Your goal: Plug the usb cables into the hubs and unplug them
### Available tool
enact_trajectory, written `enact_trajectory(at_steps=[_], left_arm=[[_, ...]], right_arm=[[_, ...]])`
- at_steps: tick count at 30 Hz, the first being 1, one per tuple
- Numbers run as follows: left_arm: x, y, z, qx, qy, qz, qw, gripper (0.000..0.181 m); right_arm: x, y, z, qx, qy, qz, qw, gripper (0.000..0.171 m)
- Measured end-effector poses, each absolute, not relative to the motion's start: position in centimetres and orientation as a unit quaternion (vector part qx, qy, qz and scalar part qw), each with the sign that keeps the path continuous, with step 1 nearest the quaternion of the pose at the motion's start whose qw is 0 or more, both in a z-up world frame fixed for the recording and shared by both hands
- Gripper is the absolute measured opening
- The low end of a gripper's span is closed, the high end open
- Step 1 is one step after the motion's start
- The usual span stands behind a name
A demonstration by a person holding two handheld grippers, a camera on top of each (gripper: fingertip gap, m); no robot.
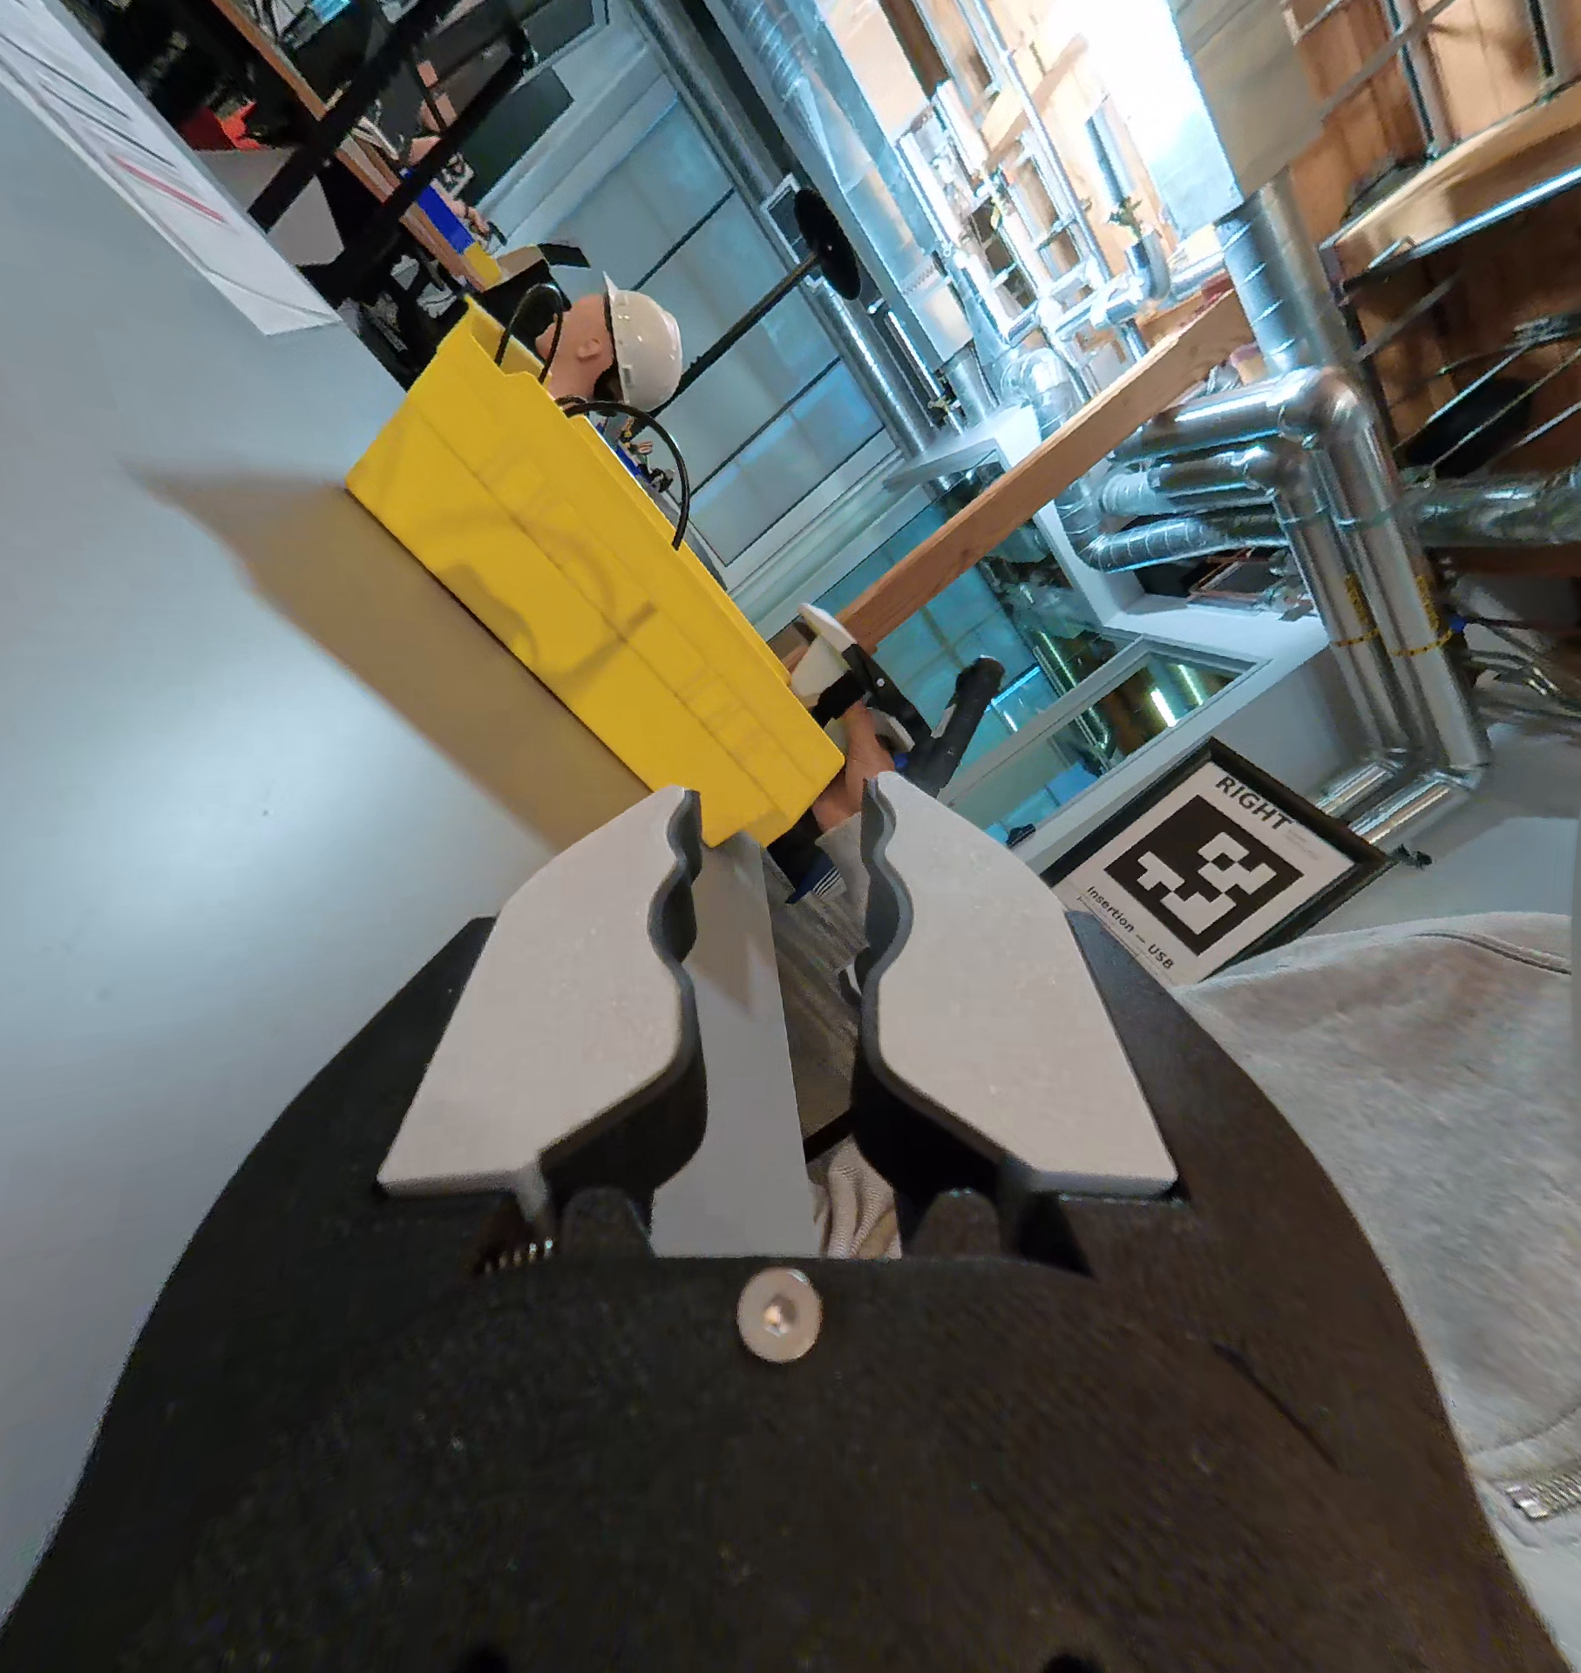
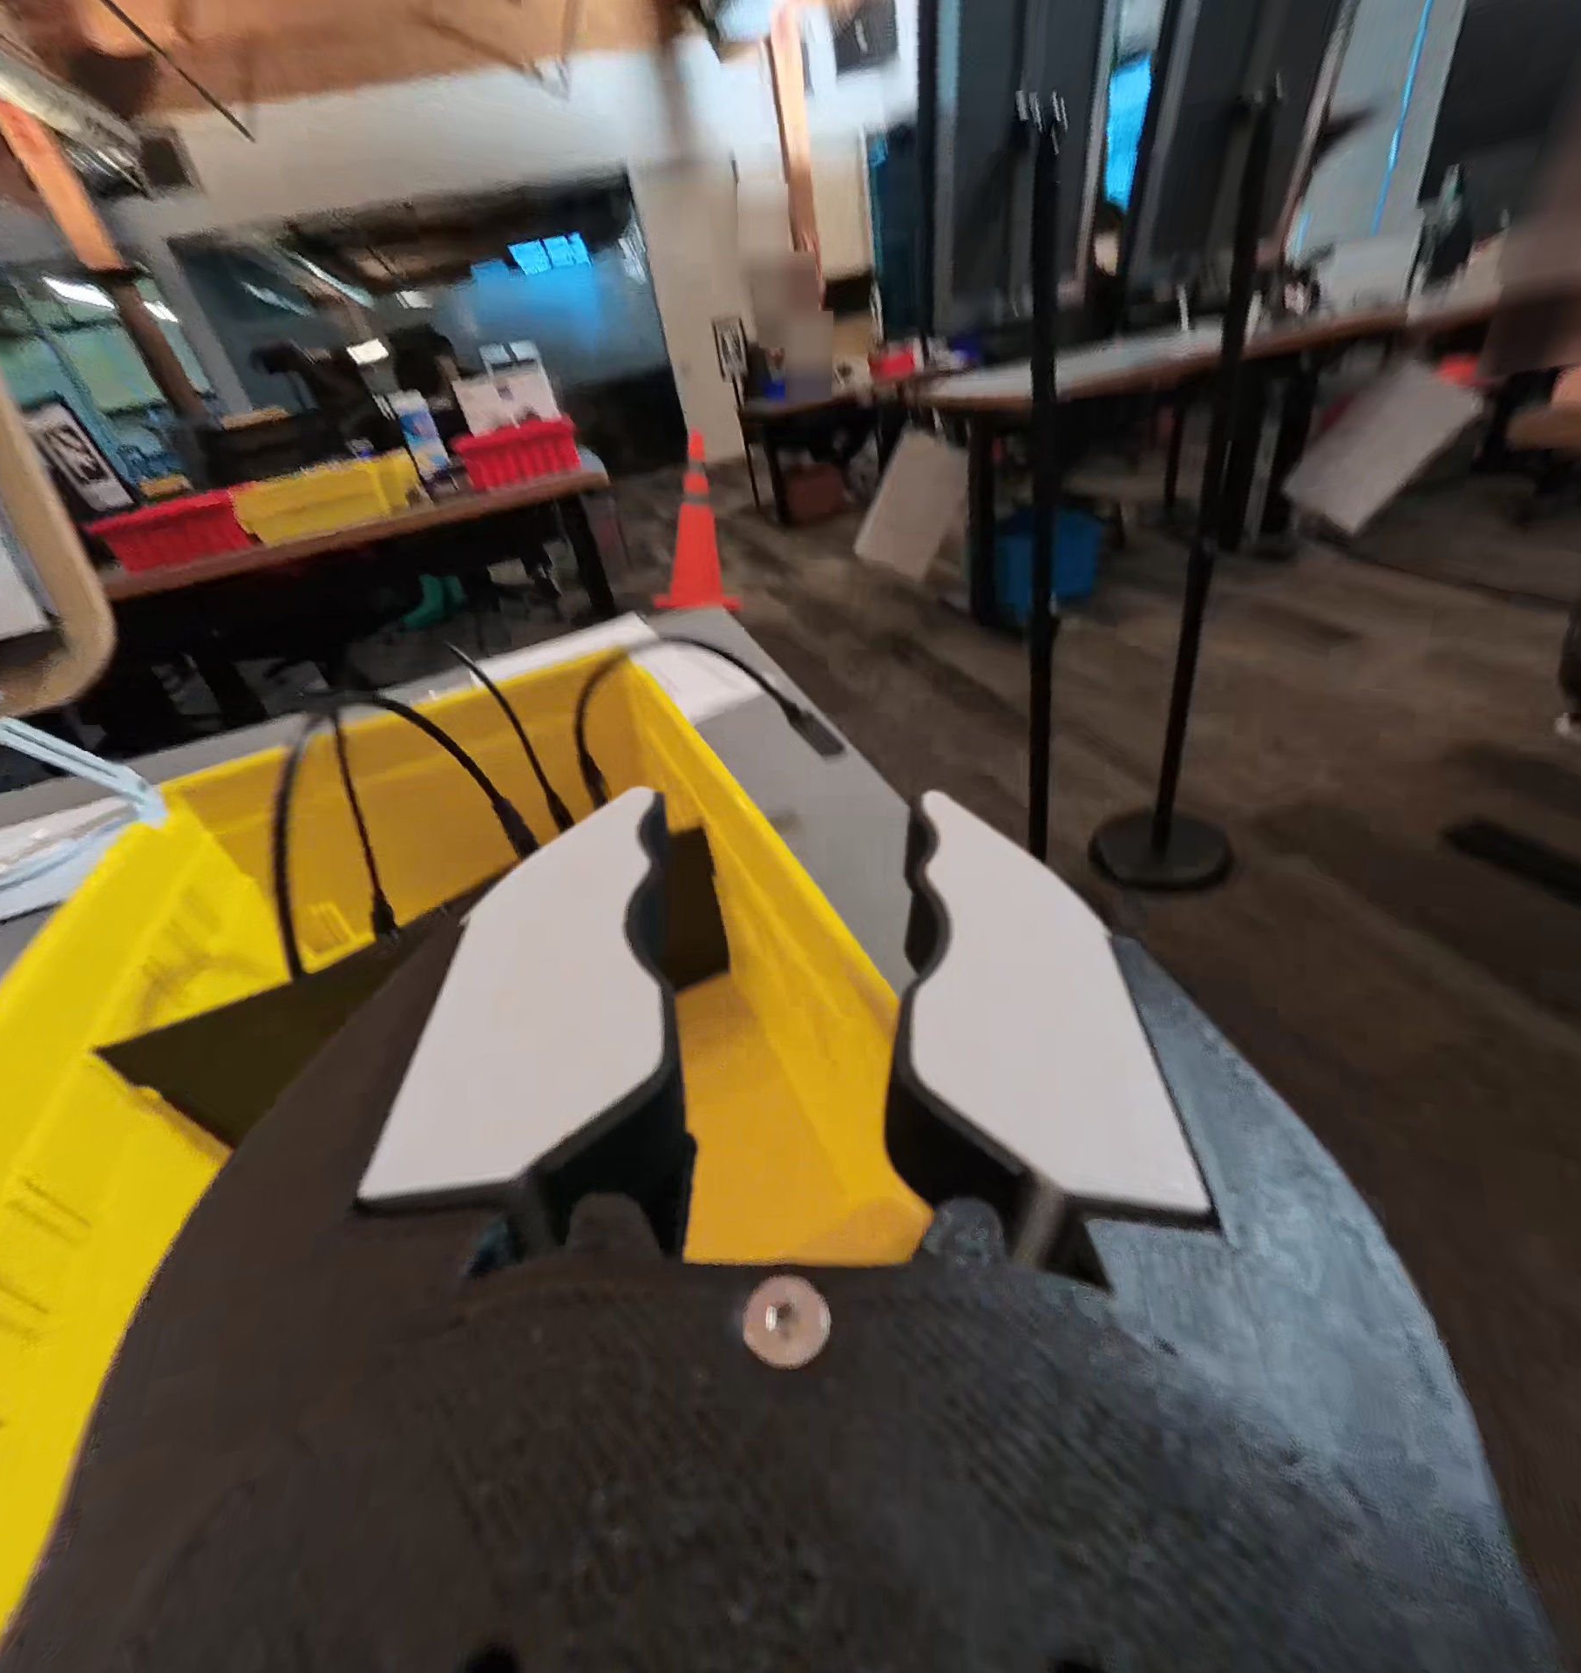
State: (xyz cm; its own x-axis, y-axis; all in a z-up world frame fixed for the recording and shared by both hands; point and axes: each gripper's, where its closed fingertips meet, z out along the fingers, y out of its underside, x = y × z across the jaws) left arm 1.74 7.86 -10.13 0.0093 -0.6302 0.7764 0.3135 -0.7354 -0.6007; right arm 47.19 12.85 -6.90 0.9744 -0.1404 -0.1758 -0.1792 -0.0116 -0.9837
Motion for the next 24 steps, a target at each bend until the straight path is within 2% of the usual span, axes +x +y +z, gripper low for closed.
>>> enact_trajectory(at_steps=[3,6,16,18,21,24], left_arm=[[3.0,8.0,-10.2,-0.625,0.141,-0.691,0.334,0.034],[4.0,8.0,-10.1,-0.618,0.143,-0.703,0.32,0.034],[4.7,7.8,-10.4,-0.619,0.144,-0.71,0.304,0.034],[4.6,7.8,-10.5,-0.62,0.141,-0.709,0.304,0.034],[4.4,7.7,-10.5,-0.619,0.138,-0.711,0.303,0.034],[4.3,7.7,-10.5,-0.619,0.137,-0.711,0.302,0.034]], right_arm=[[48.4,12.8,-10.4,-0.753,0.157,0.051,0.637,0.067],[48.3,12.5,-12.2,-0.762,0.188,0.113,0.609,0.067],[46.8,12.7,-13.7,-0.792,0.149,0.126,0.579,0.044],[46.2,12.8,-13.6,-0.801,0.116,0.111,0.577,0.037],[44.1,13.0,-12.9,-0.803,0.078,0.134,0.575,0.014],[42.5,13.4,-12.8,-0.808,0.049,0.13,0.573,0.012]])
